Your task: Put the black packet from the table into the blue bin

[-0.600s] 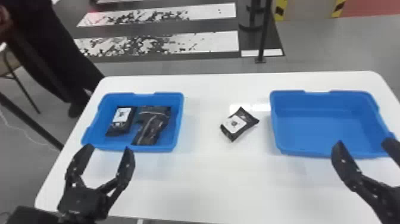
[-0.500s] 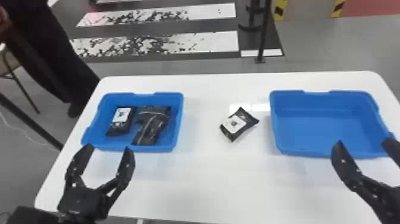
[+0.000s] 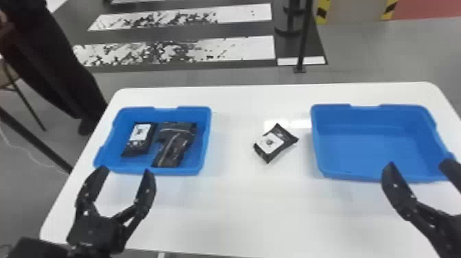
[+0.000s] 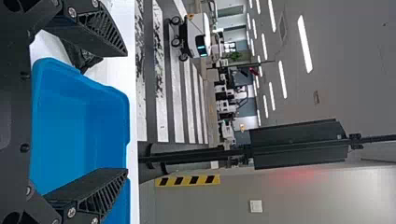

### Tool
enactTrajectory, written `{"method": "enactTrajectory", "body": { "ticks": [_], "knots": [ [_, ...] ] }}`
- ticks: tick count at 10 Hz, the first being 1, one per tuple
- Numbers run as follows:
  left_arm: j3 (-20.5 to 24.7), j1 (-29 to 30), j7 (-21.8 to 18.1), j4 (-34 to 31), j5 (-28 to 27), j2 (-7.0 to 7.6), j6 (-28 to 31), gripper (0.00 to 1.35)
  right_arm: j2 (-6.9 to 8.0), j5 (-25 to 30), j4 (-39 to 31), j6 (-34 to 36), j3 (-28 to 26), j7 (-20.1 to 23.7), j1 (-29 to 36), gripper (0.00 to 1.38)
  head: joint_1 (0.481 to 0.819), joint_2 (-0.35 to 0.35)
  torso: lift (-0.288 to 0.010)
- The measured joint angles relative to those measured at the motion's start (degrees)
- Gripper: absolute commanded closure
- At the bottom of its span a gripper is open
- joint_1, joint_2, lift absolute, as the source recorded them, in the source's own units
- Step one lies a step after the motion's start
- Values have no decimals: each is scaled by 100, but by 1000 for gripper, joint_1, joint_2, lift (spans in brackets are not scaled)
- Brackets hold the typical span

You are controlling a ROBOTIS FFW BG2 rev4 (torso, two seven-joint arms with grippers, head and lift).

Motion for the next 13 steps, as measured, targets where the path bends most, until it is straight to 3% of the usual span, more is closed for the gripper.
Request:
{"method": "enactTrajectory", "body": {
  "ticks": [2, 3, 6, 10, 13],
  "knots": [
    [-167, -105, -19, 0, -89, 3, 89, 183, 0, -10, 0, 0, 0, 0, 0, 136, 695, 100, -110],
    [-393, -230, -39, 0, -139, 67, 227, 183, 0, -24, 3, 0, 0, 0, 0, 137, 695, 84, -110],
    [-1197, -861, -210, 35, -394, 383, 912, 180, 0, -36, 17, 0, 0, 0, -15, 137, 695, -65, -110],
    [-1444, -2283, -929, 784, -1530, 222, 1864, 102, 0, -23, 54, 0, 21, 0, -58, 137, 695, -135, -110],
    [-2122, -3292, -1094, 1758, -2012, 266, 2201, 101, 0, -29, 89, 0, 34, 0, -95, 137, 695, -203, -110]
  ]
}}
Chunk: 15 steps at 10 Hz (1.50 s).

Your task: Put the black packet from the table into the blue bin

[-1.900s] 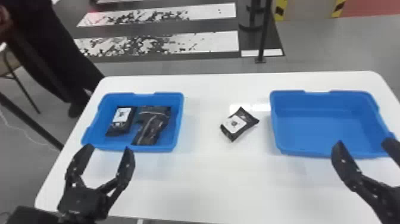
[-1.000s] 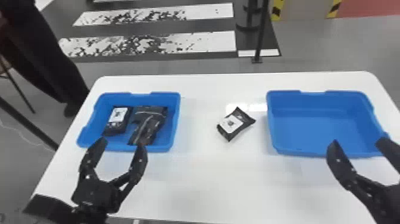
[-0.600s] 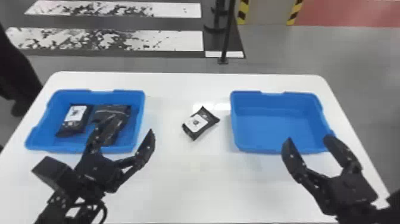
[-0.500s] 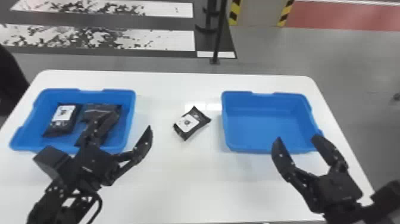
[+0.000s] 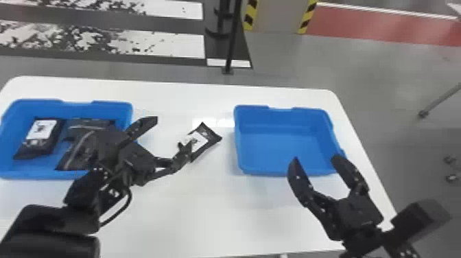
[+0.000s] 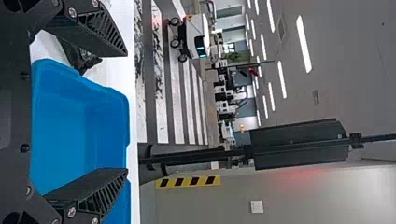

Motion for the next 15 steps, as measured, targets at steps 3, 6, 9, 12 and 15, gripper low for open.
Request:
{"method": "enactTrajectory", "body": {
  "ticks": [3, 6, 9, 12, 15],
  "knots": [
    [-851, -867, -59, 981, -73, 19, 519, 98, 0, -10, 50, 0, 17, 6, -47, 137, 695, -283, -110],
    [-1027, -1486, 19, 1787, -296, -132, 858, 98, 0, -28, 103, 0, 39, 9, -106, 136, 695, -300, -110],
    [-999, -1856, 274, 2338, -734, -245, 810, 104, 0, -63, 147, 0, 46, 9, -144, 134, 695, -276, -110],
    [-1006, -1971, 303, 2526, -807, -263, 1168, 734, 0, -121, 157, 0, 47, 9, -133, 137, 695, -266, -110],
    [-1009, -2002, 257, 2531, -805, -249, 1287, 1296, 0, -163, 175, 0, 47, 9, -130, 137, 695, -263, -110]
  ]
}}
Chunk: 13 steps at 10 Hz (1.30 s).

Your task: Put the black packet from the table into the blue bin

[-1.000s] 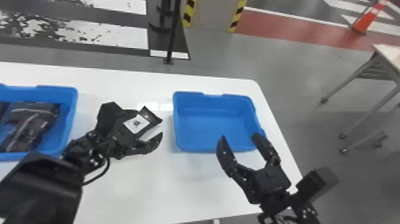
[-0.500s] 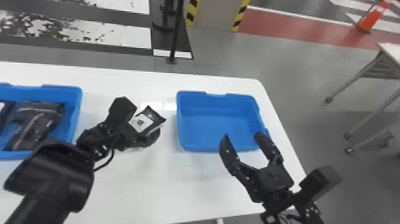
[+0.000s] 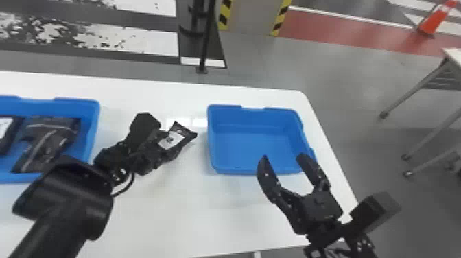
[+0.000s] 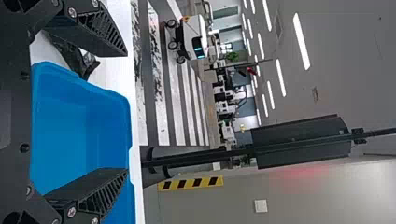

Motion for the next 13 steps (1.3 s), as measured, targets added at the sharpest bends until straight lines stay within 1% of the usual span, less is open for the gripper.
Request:
{"method": "enactTrajectory", "body": {
  "ticks": [1, 3, 4, 5, 6, 7, 8, 9, 10, 11, 12, 13],
  "knots": [
    [-29, -13, -7, 0, -60, 34, -86, 1240, 0, -3, 2, 0, 2, 0, 0, 137, 695, -262, -110],
    [-54, 13, 0, -3, -247, 75, -506, 1225, -7, -15, -12, 0, -1, 0, 18, 137, 695, -266, -110],
    [-19, 75, -51, -165, -202, 124, -672, 1225, -8, -27, -36, 0, -7, 0, 48, 137, 695, -267, -110],
    [1, 272, -103, -678, -46, 233, -663, 1225, -9, -34, -60, 0, -12, 0, 67, 137, 695, -267, -110],
    [72, 565, -187, -1371, 122, 380, -542, 1225, -9, -36, -75, 0, -13, 0, 82, 137, 695, -264, -110],
    [322, 892, -322, -2030, 216, 523, -453, 1225, -11, -36, -91, 0, -13, 0, 97, 137, 695, -245, -110],
    [750, 1239, -454, -2582, 208, 646, -359, 1225, -16, -31, -105, 0, -13, 0, 110, 137, 695, -194, -110],
    [1312, 1561, -568, -2969, 55, 718, -299, 1225, -24, -29, -125, 0, -13, -4, 128, 137, 695, -157, -110],
    [1947, 1785, -624, -3134, -171, 734, -280, 1225, -34, -35, -134, 0, -13, -5, 139, 137, 695, -74, -110],
    [2583, 1907, -633, -3170, -454, 684, -295, 1147, -37, -44, -136, 0, -13, -9, 141, 137, 695, 18, -110],
    [3181, 1957, -597, -3173, -756, 565, -318, 710, -38, -47, -136, 0, -12, -9, 141, 137, 695, 97, -110],
    [3645, 2003, -510, -3141, -947, 419, -328, 237, -37, -47, -126, 0, -5, -9, 141, 137, 695, 174, -110]
  ]
}}
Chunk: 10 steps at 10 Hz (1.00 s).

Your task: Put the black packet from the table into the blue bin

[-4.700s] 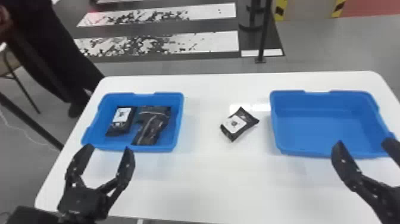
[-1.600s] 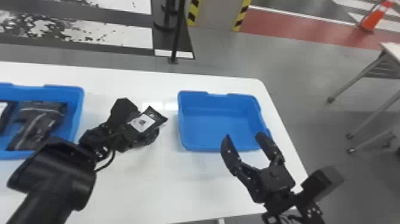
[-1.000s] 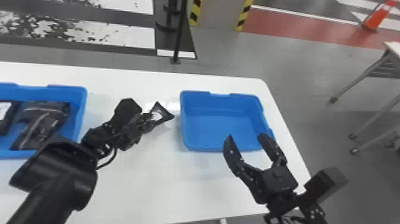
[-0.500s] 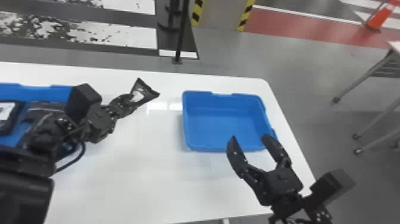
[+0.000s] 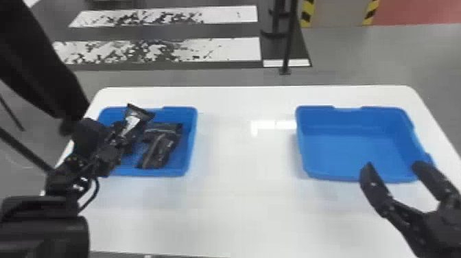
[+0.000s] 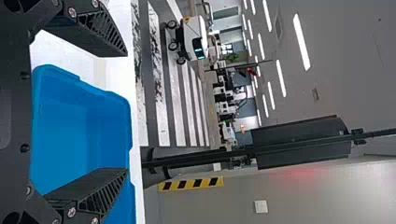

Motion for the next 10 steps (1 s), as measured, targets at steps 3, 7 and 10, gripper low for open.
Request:
{"method": "enactTrajectory", "body": {
  "ticks": [3, 7, 10],
  "knots": [
    [331, 247, 29, 119, 338, -266, -108, 171, -4, -42, 13, 0, 4, 0, 10, 137, 695, 206, -110],
    [393, 1312, 312, -34, 1854, -435, -1995, 174, -7, -46, -40, 0, -8, 0, 63, 137, 695, 171, -110],
    [258, 2806, 1110, -878, 3189, -437, -3321, 174, -7, -11, -109, 0, -13, -40, 120, 137, 695, 204, -110]
  ]
}}
